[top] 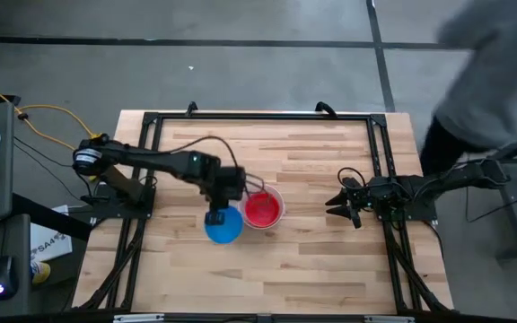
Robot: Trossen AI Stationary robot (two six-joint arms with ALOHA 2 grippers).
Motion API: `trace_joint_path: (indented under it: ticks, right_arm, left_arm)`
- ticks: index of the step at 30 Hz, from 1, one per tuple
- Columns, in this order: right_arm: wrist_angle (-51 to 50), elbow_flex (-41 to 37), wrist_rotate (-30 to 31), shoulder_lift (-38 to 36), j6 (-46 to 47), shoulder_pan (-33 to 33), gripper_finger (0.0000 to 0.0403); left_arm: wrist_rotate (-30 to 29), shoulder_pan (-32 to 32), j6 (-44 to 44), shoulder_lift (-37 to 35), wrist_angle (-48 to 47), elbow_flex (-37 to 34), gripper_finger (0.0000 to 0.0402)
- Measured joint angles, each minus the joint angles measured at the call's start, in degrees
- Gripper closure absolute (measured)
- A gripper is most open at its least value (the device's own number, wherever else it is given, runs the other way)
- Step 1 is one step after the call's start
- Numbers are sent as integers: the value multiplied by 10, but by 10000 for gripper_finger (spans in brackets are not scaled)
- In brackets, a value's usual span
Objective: Nest bowls inside each other
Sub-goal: Stack the blue bowl on the red bowl
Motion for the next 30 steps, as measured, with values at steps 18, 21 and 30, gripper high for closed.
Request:
trace_joint_path:
  ticks: [18,21,30]
  right_arm:
    - [-1,0,0,0,0,0,254]
    - [1,0,0,0,0,0,254]
    - [0,0,0,0,0,0,254]
  left_arm:
    - [1,52,142,166,-91,207,402]
    - [2,68,150,175,-71,223,402]
    - [33,108,166,190,-34,225,402]
